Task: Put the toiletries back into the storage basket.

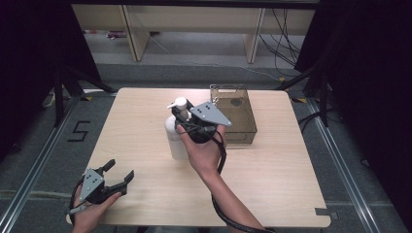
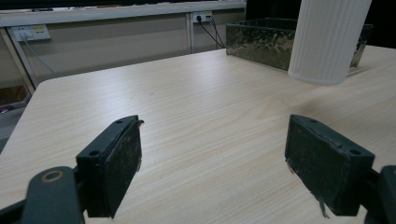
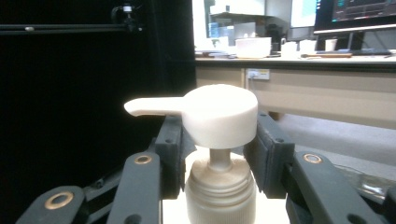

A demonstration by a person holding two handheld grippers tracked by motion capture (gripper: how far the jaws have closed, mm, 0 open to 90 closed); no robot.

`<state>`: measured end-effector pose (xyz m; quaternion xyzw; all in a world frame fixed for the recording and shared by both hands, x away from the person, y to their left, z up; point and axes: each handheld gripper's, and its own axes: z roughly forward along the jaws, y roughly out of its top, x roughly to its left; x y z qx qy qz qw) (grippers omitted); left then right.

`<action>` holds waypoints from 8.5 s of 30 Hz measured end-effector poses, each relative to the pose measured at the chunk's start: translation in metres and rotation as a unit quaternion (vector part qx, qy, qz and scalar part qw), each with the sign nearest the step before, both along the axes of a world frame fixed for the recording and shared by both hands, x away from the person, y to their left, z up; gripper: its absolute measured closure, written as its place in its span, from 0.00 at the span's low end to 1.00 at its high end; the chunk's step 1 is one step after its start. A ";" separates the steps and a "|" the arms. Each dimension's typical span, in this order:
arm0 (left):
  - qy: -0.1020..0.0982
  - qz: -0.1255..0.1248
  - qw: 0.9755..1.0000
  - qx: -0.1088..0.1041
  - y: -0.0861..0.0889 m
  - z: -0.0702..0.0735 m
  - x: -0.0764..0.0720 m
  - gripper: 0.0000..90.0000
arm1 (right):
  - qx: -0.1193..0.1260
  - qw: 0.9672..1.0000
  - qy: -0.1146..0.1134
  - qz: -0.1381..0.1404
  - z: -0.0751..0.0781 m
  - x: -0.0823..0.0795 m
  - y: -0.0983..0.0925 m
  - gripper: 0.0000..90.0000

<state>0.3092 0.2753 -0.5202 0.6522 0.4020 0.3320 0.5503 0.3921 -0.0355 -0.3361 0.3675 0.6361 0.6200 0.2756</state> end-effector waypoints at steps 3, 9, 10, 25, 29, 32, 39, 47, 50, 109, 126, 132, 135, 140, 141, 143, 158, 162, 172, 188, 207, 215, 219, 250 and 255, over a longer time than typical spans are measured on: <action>-0.002 -0.006 1.000 0.000 -0.006 0.005 0.003 0.20 | -0.006 1.000 -0.006 -0.008 0.000 0.001 -0.009 0.67; -0.001 -0.014 1.000 -0.007 -0.014 0.006 0.008 0.20 | 0.001 1.000 -0.005 -0.020 0.002 0.001 -0.022 0.67; -0.003 -0.017 1.000 -0.012 -0.016 0.005 0.009 0.20 | 0.000 1.000 -0.002 -0.020 0.002 0.001 -0.024 0.67; 0.001 -0.035 0.999 -0.013 -0.043 0.008 0.020 0.19 | -0.005 0.998 -0.011 -0.062 0.009 0.003 -0.063 0.67; 0.001 -0.037 0.999 -0.019 -0.048 0.006 0.021 0.20 | -0.011 0.997 -0.012 -0.070 0.010 0.003 -0.069 0.67; 0.006 -0.034 0.999 -0.018 -0.051 0.005 0.020 0.20 | -0.003 0.997 -0.011 -0.075 0.011 0.003 -0.075 0.67; -0.003 -0.028 1.000 -0.010 -0.052 0.004 0.018 0.20 | -0.003 0.996 -0.013 -0.093 0.016 0.003 -0.092 0.67; -0.004 -0.029 1.000 -0.008 -0.053 0.003 0.018 0.21 | -0.007 0.993 -0.019 -0.114 0.022 0.006 -0.107 0.67; -0.005 -0.029 1.000 -0.010 -0.054 0.003 0.018 0.21 | -0.008 0.993 -0.017 -0.119 0.023 0.006 -0.110 0.67; -0.013 -0.033 0.999 -0.017 -0.055 0.003 0.019 0.21 | -0.002 0.977 -0.013 -0.211 0.041 0.065 -0.143 0.67; -0.006 -0.033 0.999 -0.009 -0.055 0.003 0.018 0.21 | -0.013 0.975 -0.008 -0.220 0.035 0.077 -0.143 0.67; -0.007 -0.033 0.999 -0.009 -0.056 0.003 0.018 0.21 | -0.019 0.974 -0.002 -0.224 0.032 0.080 -0.143 0.67; -0.007 -0.033 0.999 -0.008 -0.055 0.003 0.018 0.21 | -0.017 0.975 -0.001 -0.222 0.031 0.080 -0.143 0.67; -0.006 -0.034 0.999 -0.008 -0.055 0.003 0.018 0.21 | -0.013 0.975 0.006 -0.220 0.030 0.080 -0.142 0.67; -0.006 -0.034 0.999 -0.008 -0.055 0.003 0.018 0.21 | -0.014 0.975 0.004 -0.221 0.028 0.081 -0.142 0.67; -0.006 -0.034 0.999 -0.008 -0.055 0.003 0.018 0.21 | -0.017 0.975 0.005 -0.221 0.027 0.081 -0.143 0.67; -0.005 -0.035 0.999 -0.007 -0.055 0.002 0.018 0.21 | -0.018 0.975 0.018 -0.221 0.020 0.080 -0.143 0.67; -0.004 -0.035 0.999 -0.007 -0.055 0.002 0.018 0.21 | -0.021 0.975 0.021 -0.220 0.015 0.080 -0.143 0.67; -0.003 -0.036 0.999 -0.006 -0.055 0.002 0.018 0.21 | -0.021 0.975 0.026 -0.220 0.010 0.080 -0.145 0.67; -0.007 -0.038 0.999 -0.012 -0.056 0.001 0.018 0.21 | -0.018 0.975 0.033 -0.220 0.002 0.080 -0.145 0.67; -0.007 -0.037 0.999 -0.011 -0.056 0.000 0.018 0.21 | -0.032 0.974 0.049 -0.219 -0.014 0.081 -0.146 0.67; -0.001 -0.035 0.999 -0.005 -0.056 0.001 0.017 0.21 | -0.031 0.974 0.057 -0.218 -0.020 0.081 -0.146 0.67; -0.001 -0.036 0.999 -0.004 -0.056 0.001 0.017 0.21 | -0.033 0.974 0.061 -0.217 -0.023 0.081 -0.146 0.67; -0.002 -0.039 0.999 -0.005 -0.057 -0.001 0.019 0.21 | -0.052 0.975 0.043 -0.213 -0.028 0.071 -0.145 0.59; 0.002 -0.037 0.999 -0.001 -0.056 -0.001 0.018 0.21 | -0.058 0.975 0.037 -0.211 -0.025 0.066 -0.147 0.46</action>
